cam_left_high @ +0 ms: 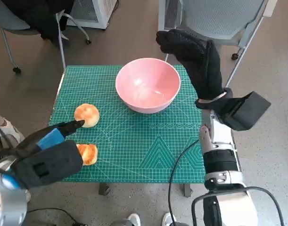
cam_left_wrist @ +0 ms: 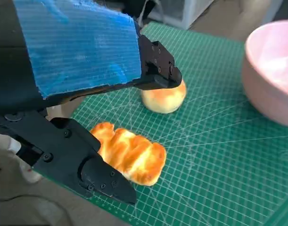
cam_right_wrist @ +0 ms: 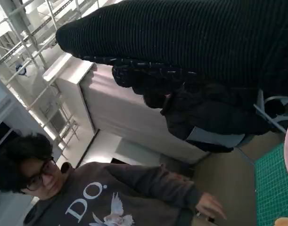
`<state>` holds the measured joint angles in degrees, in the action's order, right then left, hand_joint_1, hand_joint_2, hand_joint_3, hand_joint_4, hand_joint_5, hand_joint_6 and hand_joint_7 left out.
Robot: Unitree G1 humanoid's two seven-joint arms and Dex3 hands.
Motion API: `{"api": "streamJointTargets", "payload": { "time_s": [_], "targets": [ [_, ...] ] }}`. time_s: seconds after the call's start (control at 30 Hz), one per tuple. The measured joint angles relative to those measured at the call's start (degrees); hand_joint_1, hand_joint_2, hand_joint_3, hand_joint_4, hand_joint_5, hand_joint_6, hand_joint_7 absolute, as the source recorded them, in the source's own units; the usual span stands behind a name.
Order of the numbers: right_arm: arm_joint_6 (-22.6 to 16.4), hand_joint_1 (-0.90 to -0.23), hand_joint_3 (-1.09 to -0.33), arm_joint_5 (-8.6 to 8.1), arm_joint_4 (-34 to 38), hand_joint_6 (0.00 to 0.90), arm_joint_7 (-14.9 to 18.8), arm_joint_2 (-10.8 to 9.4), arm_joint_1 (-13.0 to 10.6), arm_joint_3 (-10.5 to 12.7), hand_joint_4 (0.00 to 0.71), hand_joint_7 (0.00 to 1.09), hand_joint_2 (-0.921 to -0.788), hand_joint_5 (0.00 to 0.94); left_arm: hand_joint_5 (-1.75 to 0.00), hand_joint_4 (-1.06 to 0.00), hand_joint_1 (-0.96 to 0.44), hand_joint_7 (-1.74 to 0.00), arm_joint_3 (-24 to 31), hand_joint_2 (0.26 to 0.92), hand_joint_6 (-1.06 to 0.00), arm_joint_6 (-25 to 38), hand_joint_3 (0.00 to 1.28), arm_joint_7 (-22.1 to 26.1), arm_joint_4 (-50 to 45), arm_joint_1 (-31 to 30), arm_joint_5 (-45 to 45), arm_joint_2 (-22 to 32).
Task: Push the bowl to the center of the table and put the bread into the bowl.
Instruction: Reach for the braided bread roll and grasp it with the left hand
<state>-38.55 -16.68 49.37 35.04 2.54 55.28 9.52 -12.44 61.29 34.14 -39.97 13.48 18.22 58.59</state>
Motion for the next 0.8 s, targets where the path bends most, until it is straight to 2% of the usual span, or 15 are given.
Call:
{"api": "streamJointTargets", "payload": {
  "time_s": [0.8],
  "targets": [
    [0.0,-0.68,-0.897,0.0,-0.4,-0.001,0.0,0.2,-0.1,0.0,0.165,0.46,-0.921,0.004,-0.01,-0.25,-0.18,-0.01,-8.2,0.707,-0.4,0.0,0.01,0.1,11.9,6.2,2.3,-1.4]
  ]
}}
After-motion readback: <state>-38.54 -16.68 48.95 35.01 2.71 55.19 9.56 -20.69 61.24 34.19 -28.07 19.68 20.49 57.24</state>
